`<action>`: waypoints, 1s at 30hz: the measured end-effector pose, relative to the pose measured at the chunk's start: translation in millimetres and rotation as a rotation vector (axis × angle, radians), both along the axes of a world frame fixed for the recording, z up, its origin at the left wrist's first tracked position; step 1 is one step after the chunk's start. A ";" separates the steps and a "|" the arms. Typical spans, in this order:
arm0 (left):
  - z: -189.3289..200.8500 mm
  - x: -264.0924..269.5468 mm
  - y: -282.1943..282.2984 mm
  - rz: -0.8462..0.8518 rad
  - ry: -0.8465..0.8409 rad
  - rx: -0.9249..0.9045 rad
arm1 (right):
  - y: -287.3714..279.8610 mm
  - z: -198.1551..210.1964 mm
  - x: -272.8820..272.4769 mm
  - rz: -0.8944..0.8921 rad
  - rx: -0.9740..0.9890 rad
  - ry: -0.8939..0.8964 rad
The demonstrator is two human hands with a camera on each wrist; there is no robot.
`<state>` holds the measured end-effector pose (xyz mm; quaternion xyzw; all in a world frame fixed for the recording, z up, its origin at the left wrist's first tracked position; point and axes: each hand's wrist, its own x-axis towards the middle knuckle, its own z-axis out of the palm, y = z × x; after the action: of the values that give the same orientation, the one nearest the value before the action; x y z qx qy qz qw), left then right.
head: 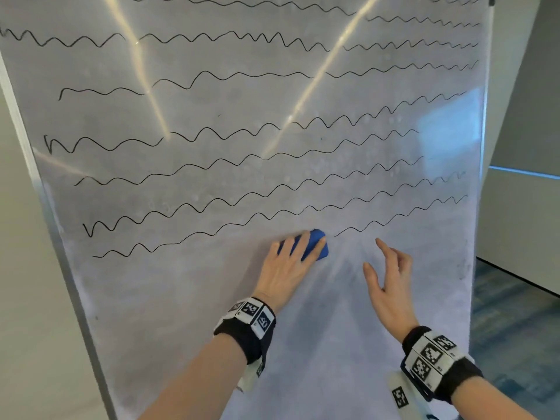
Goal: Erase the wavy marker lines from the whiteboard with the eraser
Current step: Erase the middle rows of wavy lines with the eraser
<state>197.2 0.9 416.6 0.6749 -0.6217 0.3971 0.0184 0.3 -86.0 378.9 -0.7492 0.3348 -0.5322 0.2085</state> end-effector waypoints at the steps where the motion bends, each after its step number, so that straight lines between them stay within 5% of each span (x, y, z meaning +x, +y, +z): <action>1: -0.4 9.5 9.5 0.018 0.015 -0.058 | 1.6 -0.2 2.2 -0.007 -0.009 0.001; 7: 7.6 17.4 17.8 0.074 0.028 -0.134 | 13.6 1.5 11.9 0.000 -0.004 -0.016; 17: 9.7 -45.0 -42.3 -0.005 0.049 0.071 | 0.2 3.0 -24.2 -0.080 -0.032 -0.050; 25: -10.1 -2.9 -5.1 0.102 0.108 -0.158 | -37.0 5.4 -19.2 0.080 -0.026 -0.005; 30: -3.7 -34.5 -48.7 0.084 0.041 -0.172 | -73.9 16.8 -21.6 0.159 -0.090 -0.022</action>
<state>162.6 -47.8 412.9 0.7043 -0.5559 0.4355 0.0721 -21.4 -159.9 395.7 -0.7762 0.2477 -0.5366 0.2197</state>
